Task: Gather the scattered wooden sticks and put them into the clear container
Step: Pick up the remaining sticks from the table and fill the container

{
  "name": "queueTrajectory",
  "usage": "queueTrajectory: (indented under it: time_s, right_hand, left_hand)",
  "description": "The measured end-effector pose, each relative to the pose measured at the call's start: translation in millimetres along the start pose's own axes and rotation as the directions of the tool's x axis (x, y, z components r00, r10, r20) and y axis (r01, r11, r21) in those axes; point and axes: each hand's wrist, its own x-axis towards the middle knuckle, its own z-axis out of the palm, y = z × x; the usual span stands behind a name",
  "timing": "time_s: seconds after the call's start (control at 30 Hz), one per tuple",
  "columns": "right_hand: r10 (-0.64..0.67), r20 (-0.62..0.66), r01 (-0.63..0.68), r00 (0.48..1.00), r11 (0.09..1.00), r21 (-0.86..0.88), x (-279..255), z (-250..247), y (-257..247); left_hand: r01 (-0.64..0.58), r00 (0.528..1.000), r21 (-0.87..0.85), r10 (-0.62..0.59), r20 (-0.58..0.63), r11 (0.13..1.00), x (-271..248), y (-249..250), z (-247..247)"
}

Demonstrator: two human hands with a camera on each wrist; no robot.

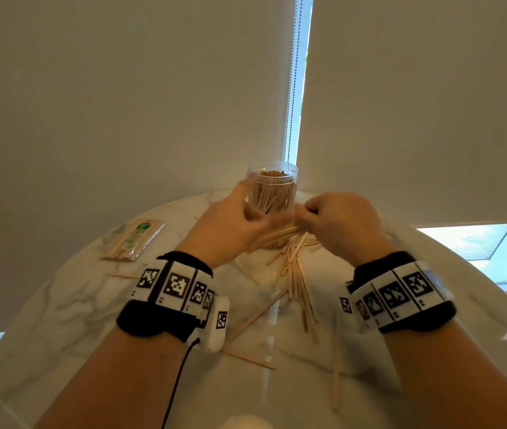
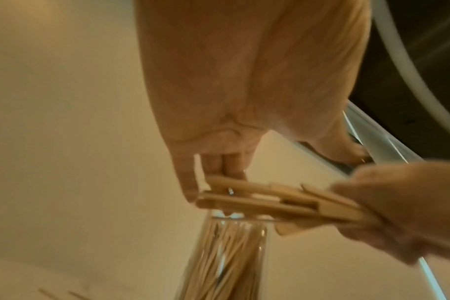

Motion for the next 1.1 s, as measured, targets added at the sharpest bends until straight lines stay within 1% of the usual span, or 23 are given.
queueTrajectory:
  time_s: [0.03,0.07,0.1,0.13,0.17,0.2,0.23,0.27,0.3,0.33,0.4,0.47,0.53,0.57,0.63,0.67,0.73,0.83,0.9,0.97,1.0,1.03,1.1]
  right_hand:
    - [0.042,0.001,-0.042,0.999,0.999,0.027,0.1,-3.5,5.8]
    - [0.078,-0.006,-0.077,0.997,0.995,0.064,0.0,-7.8,11.6]
    - [0.106,-0.024,-0.103,0.994,0.989,0.107,-0.4,-12.2,16.6]
    - [0.125,-0.051,-0.116,0.991,0.982,0.15,-1.1,-16.5,19.7]
    - [0.135,-0.076,-0.119,0.988,0.975,0.188,-1.1,-19.0,20.8]
    - [0.138,-0.088,-0.116,0.987,0.969,0.22,-0.9,-20.3,18.4]
    - [0.133,-0.081,-0.109,0.988,0.963,0.245,-0.5,-19.6,13.1]
    - [0.116,-0.067,-0.095,0.991,0.962,0.257,0.1,-16.8,5.5]
    - [0.095,-0.053,-0.079,0.994,0.963,0.257,0.1,-12.7,-2.8]
    - [0.079,-0.048,-0.064,0.996,0.966,0.251,-0.1,-9.0,-10.3]
    - [0.071,-0.05,-0.055,0.996,0.962,0.266,0.9,-4.5,-19.3]
    - [0.072,-0.042,-0.056,0.997,0.952,0.301,-0.2,-4.9,-19.2]
    - [0.086,-0.067,-0.063,0.994,0.954,0.293,-0.3,-5.5,-17.5]
    - [0.092,-0.074,-0.068,0.993,0.958,0.28,-1.0,-4.8,-19.9]
    - [0.087,-0.07,-0.07,0.994,0.972,0.225,-4.5,0.2,-28.8]
    - [0.091,-0.067,-0.077,0.994,0.979,0.19,-5.7,3.0,-32.5]
    - [0.1,-0.055,-0.09,0.993,0.982,0.168,-5.8,4.6,-33.7]
    - [0.115,-0.062,-0.098,0.991,0.968,0.232,-2.8,1.6,-25.6]
    - [0.137,-0.087,-0.11,0.987,0.959,0.259,-2.0,-0.8,-23.0]
    - [0.112,-0.066,-0.094,0.991,0.969,0.226,-4.1,-1.4,-26.6]
    - [0.092,-0.041,-0.081,0.995,0.973,0.214,-4.8,-1.4,-28.2]
    - [0.069,-0.009,-0.065,0.998,0.974,0.218,-5.6,-1.7,-29.7]
    - [-0.002,0.05,-0.011,0.999,0.968,0.252,-6.0,-2.4,-31.4]
  left_hand:
    - [0.044,0.993,-0.015,-0.045,-0.112,0.999,1.1,-1.3,-6.2]
    - [0.102,0.965,-0.064,-0.114,-0.237,0.993,4.2,-6.3,-12.1]
    - [0.16,0.918,-0.149,-0.203,-0.341,0.976,6.8,-10.7,-17.1]
    - [0.211,0.873,-0.265,-0.304,-0.383,0.941,8.7,-14.6,-21.4]
    - [0.248,0.846,-0.414,-0.404,-0.347,0.876,10.2,-16.0,-23.4]
    - [0.263,0.842,-0.566,-0.472,-0.26,0.781,10.2,-12.4,-21.9]
    - [0.26,0.858,-0.693,-0.491,-0.155,0.673,8.2,-4.8,-17.5]
    - [0.241,0.884,-0.766,-0.46,-0.079,0.596,4.8,5.6,-12.3]
    - [0.217,0.907,-0.794,-0.417,-0.05,0.568,1.9,17.1,-6.8]
    - [0.186,0.915,-0.814,-0.398,-0.06,0.55,0.8,25.9,-3.1]
    - [0.115,0.903,-0.866,-0.415,-0.112,0.486,0.0,29.8,-4.4]
    - [0.102,0.886,-0.89,-0.447,-0.122,0.444,-0.3,23.1,-15.1]
    - [0.133,0.885,-0.877,-0.454,-0.105,0.462,1.3,16.8,-23.2]
    - [0.151,0.896,-0.869,-0.437,-0.081,0.472,0.9,17.7,-21.7]
    - [0.196,0.915,-0.811,-0.4,-0.051,0.552,0.1,23.2,-9.8]
    - [0.204,0.914,-0.784,-0.402,-0.063,0.587,1.6,24.8,-3.1]
    - [0.212,0.898,-0.783,-0.433,-0.08,0.585,3.5,24.6,4.9]
    - [0.228,0.899,-0.782,-0.434,-0.06,0.58,6.2,19.7,2.1]
    - [0.19,0.921,-0.718,-0.374,-0.106,0.669,4.5,20.0,3.9]
    - [0.071,0.946,-0.626,-0.251,-0.204,0.777,2.1,17.9,10.8]
    - [0.024,0.947,-0.603,-0.212,-0.243,0.797,1.8,14.8,12.7]
    - [0.008,0.942,-0.615,-0.211,-0.259,0.789,2.3,9.8,13.1]
    - [0.029,0.933,-0.707,-0.273,-0.235,0.707,5.5,-1.4,9.8]
